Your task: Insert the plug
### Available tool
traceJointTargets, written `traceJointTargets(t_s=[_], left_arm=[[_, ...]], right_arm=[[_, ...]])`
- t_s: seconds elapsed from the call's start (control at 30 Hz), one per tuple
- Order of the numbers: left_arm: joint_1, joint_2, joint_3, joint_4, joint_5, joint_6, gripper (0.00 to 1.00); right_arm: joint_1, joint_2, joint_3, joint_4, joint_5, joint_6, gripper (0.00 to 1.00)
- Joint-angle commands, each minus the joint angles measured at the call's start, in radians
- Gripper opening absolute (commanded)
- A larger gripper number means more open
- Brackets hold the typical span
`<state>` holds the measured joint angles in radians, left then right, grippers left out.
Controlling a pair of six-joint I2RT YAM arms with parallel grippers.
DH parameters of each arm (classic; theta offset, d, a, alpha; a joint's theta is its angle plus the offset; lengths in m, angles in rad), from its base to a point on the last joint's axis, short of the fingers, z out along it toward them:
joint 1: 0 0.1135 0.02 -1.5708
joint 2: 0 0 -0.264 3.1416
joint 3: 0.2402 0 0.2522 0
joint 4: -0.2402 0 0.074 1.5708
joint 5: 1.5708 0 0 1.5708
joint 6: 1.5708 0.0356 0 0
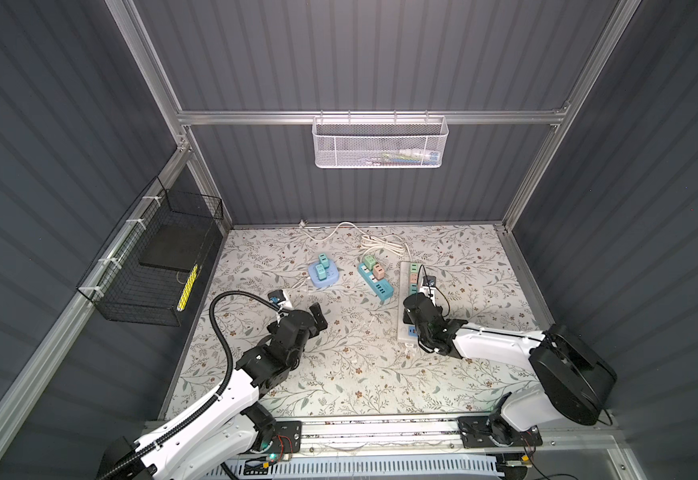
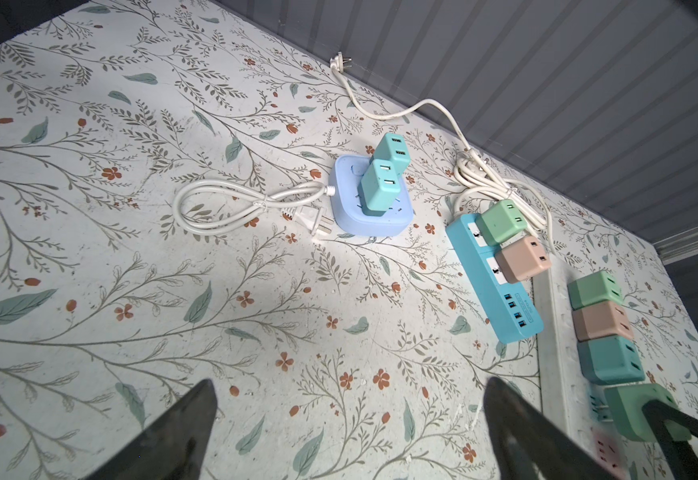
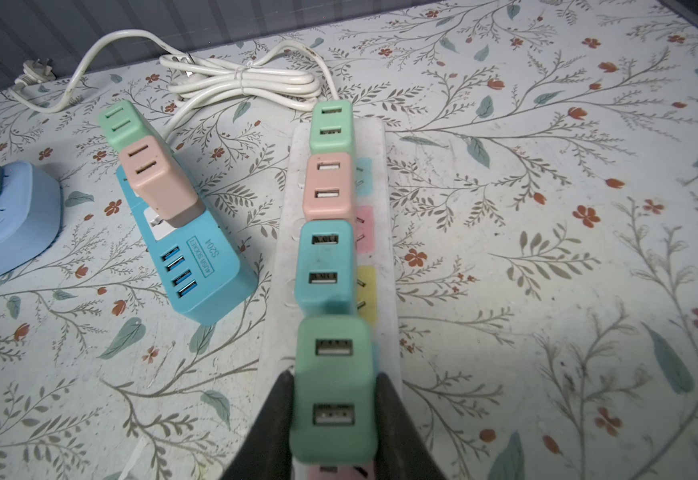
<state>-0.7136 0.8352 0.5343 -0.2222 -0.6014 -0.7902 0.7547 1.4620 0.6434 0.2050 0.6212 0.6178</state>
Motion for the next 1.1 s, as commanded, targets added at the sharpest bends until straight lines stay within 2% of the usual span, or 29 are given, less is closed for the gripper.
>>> traceJointTargets(t_s=[0.0,0.3,0.5,0.77,1.07], left_arm=[[0.006,-0.005,-0.029,0.022,-0.007,-0.008,1.00],[0.006,0.084,-0.111,0.207,0.043,-0.038,1.00],[0.006,0.121,-0.103,0.231,0.065,-0.024,1.00],[0.006,0.102,-0.122,0.252,0.076,-0.027,1.00],[0.006,0.080,-0.129,0.254,0.094,-0.034,1.00]], right_arm=[[0.005,-0.056,-0.027,0.006,0.035,0.004,0.18],[0.003,-0.050,-0.095,0.138,0.063,-0.044,0.18],[0.028,-0.062,-0.123,0.116,0.044,0.034,0.18],[0.116,-0.099,-0.120,0.017,0.100,0.115,0.18],[0.141,-0.060,-0.100,-0.045,0.144,0.161,0.18]])
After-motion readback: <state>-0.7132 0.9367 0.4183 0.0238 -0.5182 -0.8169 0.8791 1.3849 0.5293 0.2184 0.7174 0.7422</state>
